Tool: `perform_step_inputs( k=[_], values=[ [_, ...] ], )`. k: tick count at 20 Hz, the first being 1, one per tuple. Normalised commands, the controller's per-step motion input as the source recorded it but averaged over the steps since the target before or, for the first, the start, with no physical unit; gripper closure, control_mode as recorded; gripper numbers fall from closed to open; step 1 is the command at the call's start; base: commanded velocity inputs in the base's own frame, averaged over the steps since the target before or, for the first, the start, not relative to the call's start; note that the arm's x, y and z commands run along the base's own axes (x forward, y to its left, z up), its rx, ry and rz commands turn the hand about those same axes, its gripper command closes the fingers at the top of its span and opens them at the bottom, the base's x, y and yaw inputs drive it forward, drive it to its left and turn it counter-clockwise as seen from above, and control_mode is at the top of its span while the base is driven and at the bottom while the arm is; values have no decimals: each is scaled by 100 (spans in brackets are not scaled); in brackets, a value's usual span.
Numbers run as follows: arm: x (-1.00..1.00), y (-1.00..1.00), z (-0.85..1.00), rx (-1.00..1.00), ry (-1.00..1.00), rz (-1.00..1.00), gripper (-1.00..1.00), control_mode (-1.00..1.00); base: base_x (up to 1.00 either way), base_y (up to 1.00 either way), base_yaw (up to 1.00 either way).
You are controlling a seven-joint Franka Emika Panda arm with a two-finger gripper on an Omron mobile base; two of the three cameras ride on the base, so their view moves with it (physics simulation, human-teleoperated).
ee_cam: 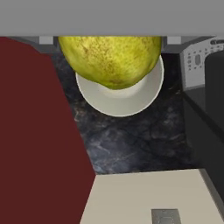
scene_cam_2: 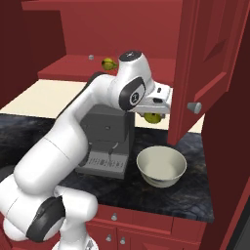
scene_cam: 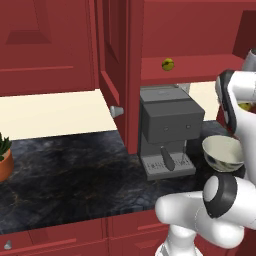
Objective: Open the cabinet. Pick the pear and pear from the cabinet and place them into the bowl. Then close the cabinet.
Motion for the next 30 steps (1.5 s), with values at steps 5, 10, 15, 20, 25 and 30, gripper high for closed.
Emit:
perform_step_inputs(
  k=[5,10,15,20,25,30],
  values=[
    [-2,0,-52,1,0,0,100,-100,0,0,0],
    [0,0,-43,0,0,0,100,-100,0,0,0],
    [0,0,-31,0,2,0,100,-100,0,0,0],
    [0,0,-25,0,1,0,100,-100,0,0,0],
    [0,0,-29,0,0,0,100,-100,0,0,0],
    [1,0,-21,6,5,0,100,-100,0,0,0]
  ],
)
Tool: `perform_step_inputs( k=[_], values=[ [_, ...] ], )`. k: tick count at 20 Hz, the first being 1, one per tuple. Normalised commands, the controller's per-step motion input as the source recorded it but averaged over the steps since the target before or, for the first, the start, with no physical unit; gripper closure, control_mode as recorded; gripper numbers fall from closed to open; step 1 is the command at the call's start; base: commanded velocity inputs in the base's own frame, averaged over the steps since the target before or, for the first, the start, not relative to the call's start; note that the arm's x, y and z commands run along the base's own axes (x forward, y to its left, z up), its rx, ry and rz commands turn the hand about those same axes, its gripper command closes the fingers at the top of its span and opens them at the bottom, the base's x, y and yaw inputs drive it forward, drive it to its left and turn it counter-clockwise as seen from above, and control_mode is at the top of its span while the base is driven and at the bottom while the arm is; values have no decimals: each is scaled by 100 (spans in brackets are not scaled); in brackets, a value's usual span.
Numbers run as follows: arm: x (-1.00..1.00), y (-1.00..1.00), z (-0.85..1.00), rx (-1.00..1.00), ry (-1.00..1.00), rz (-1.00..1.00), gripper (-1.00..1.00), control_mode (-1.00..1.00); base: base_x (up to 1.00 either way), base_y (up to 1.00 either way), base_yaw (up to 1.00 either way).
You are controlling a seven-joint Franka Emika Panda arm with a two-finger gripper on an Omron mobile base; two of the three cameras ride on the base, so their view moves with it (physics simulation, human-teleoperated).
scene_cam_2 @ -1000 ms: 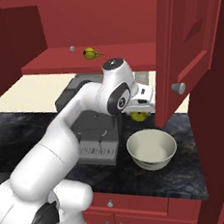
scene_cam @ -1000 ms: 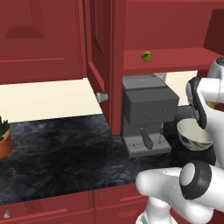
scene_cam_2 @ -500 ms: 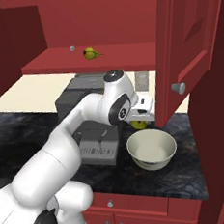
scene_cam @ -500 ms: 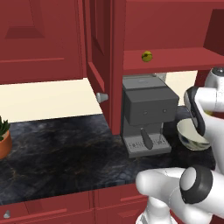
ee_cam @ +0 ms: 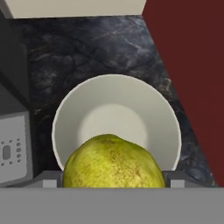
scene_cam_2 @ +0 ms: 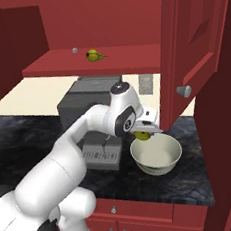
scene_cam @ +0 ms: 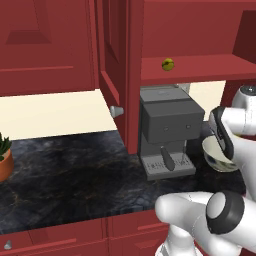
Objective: Open the cabinet. Pick the pear and pear from the cabinet and place them into the bowl. Then close the cabinet.
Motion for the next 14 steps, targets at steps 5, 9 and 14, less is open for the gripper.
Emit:
perform_step_inputs(
  k=[5,9,14],
  values=[
    [10,0,-15,9,7,0,100,-100,0,0,0],
    [17,-5,-12,10,7,0,100,-100,0,0,0],
    [3,0,-23,1,0,0,100,-100,0,0,0]
  ],
)
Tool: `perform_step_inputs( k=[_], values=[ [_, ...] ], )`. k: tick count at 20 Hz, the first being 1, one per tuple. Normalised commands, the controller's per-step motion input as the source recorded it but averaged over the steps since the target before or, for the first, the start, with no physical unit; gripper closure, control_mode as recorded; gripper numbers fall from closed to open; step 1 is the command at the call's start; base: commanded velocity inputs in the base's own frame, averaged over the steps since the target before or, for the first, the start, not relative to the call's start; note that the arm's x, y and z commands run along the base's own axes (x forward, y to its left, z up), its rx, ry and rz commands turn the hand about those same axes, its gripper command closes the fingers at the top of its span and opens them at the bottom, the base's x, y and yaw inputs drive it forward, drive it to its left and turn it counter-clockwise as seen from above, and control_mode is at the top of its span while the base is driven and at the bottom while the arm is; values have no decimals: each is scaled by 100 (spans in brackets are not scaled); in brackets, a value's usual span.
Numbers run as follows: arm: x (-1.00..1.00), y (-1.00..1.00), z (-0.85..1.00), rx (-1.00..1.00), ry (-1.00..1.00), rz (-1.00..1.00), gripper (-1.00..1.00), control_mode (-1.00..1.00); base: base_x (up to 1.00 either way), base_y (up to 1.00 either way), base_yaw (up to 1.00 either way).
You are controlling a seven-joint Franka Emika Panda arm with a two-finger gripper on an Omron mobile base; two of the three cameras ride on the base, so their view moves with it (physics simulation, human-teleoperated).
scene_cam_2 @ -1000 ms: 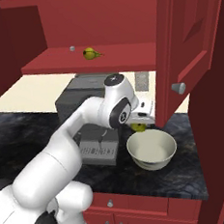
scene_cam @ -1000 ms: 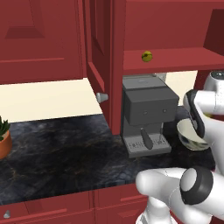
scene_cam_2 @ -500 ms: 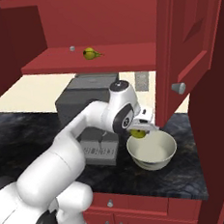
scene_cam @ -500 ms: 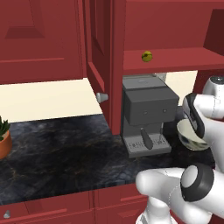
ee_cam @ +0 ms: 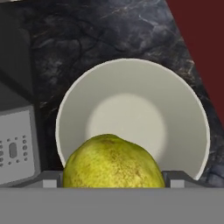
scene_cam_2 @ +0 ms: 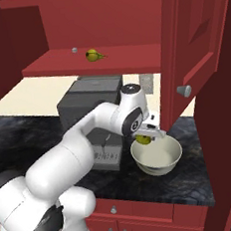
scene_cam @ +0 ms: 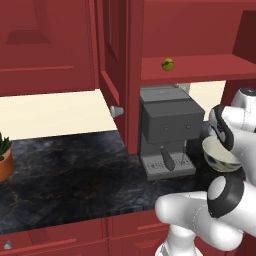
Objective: Open the cabinet. Pick the pear and pear from the cabinet and place them into the bowl. Then close the cabinet.
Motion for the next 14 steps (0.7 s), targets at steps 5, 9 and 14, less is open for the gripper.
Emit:
perform_step_inputs(
  k=[5,9,14],
  values=[
    [13,-13,-24,0,0,0,100,-100,0,0,0],
    [19,-19,-21,0,0,0,100,-100,0,0,0],
    [19,-18,-22,0,0,0,100,-100,0,0,0]
  ],
)
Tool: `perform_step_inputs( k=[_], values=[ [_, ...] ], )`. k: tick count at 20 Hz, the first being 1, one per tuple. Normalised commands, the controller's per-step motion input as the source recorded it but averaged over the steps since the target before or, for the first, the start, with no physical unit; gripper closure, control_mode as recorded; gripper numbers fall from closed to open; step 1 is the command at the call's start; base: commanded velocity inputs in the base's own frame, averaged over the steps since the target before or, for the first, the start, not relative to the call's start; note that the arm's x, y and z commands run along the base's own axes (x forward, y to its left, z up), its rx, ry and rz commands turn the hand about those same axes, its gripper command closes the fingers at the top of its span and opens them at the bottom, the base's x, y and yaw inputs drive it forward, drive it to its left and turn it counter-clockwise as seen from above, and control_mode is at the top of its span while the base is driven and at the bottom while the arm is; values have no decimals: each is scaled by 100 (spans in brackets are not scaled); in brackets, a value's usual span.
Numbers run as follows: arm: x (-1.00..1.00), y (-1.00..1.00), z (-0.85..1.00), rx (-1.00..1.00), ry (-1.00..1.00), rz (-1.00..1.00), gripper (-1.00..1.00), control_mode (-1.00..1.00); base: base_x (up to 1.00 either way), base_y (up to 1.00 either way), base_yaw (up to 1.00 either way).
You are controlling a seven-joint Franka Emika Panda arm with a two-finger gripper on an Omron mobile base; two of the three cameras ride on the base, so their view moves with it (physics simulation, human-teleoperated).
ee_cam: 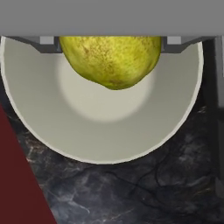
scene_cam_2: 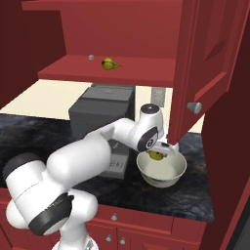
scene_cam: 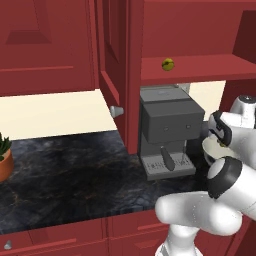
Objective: Open the cabinet. Pick the pear and pear from the cabinet and place them into the bowl. Then close the cabinet.
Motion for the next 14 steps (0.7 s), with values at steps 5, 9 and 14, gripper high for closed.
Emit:
perform_step_inputs(
  k=[5,9,14],
  values=[
    [23,-19,-26,0,0,0,100,-100,0,0,0],
    [22,-21,-26,0,0,0,100,-100,0,0,0],
    [14,-12,-27,0,0,0,100,-100,0,0,0]
  ],
)
